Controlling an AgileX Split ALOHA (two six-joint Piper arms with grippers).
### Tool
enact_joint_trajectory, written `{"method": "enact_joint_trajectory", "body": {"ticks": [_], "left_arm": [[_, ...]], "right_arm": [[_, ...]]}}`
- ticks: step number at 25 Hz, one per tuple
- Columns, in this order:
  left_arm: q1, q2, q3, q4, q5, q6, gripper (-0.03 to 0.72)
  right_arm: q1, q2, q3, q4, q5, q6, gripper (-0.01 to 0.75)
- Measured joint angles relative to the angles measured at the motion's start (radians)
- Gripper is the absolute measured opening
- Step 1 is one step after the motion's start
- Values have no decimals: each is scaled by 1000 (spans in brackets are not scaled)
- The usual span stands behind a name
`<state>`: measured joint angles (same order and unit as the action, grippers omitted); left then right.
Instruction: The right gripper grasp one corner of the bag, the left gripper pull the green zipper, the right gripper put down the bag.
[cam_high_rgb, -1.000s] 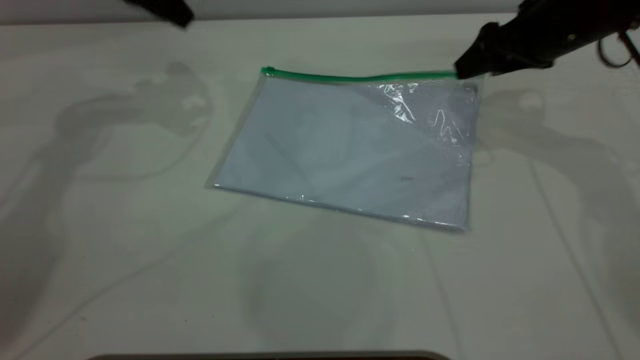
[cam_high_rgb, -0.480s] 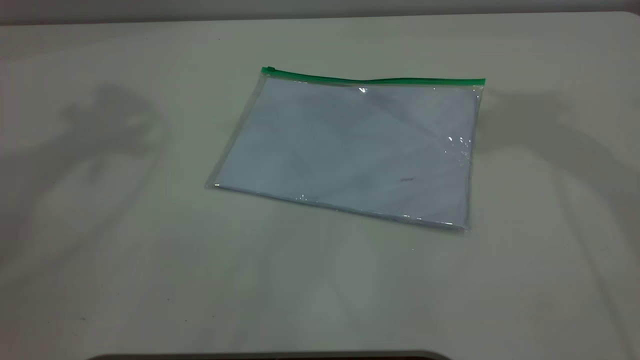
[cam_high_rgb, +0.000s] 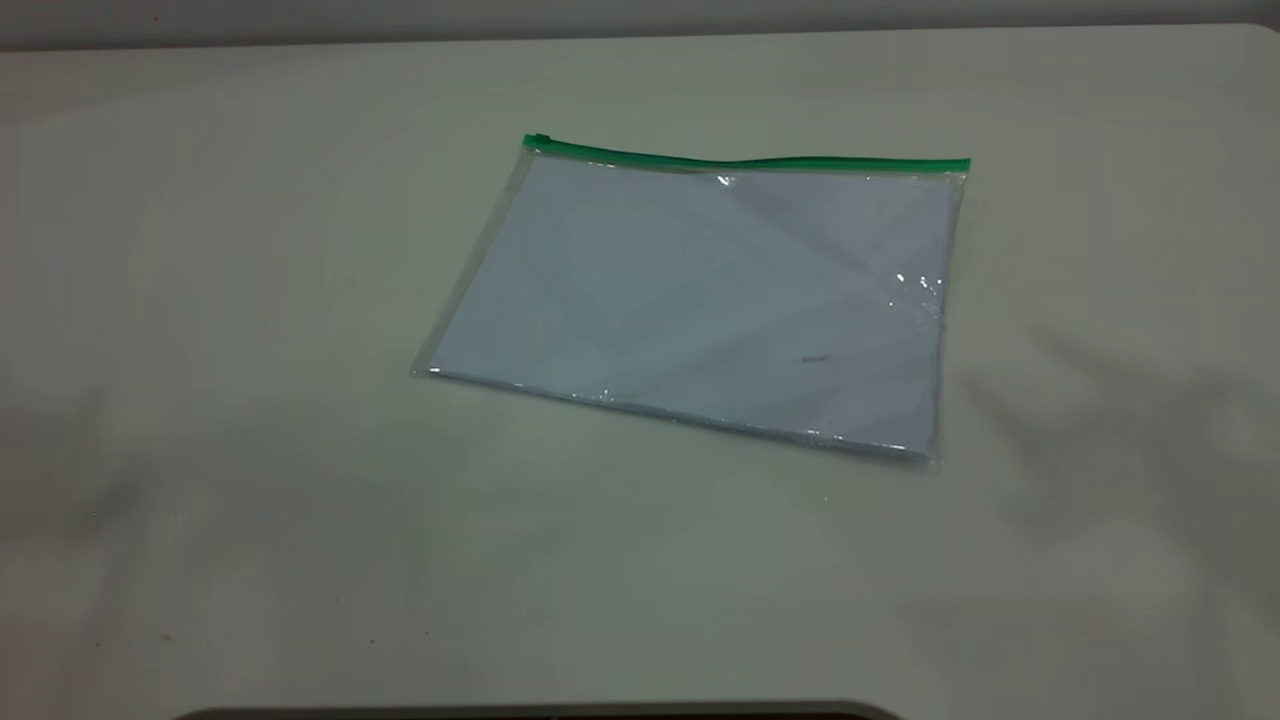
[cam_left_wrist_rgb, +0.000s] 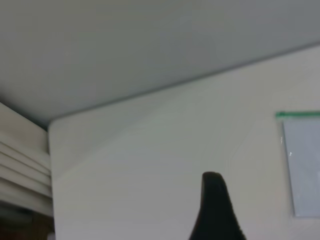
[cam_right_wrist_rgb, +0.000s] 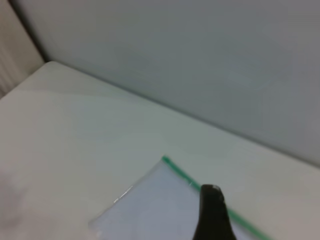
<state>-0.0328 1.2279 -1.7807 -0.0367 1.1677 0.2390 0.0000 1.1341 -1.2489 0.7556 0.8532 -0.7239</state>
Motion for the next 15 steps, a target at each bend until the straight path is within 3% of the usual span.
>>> {"method": "enact_joint_trajectory", "body": {"ticks": [8, 15], "left_arm": [[0, -345, 273, 0, 0, -23, 593], [0, -660, 666, 0, 0, -42, 593]], "right_arm": [[0, -243, 25, -177, 296, 252, 574], [0, -566, 243, -222, 350, 286, 574]]}}
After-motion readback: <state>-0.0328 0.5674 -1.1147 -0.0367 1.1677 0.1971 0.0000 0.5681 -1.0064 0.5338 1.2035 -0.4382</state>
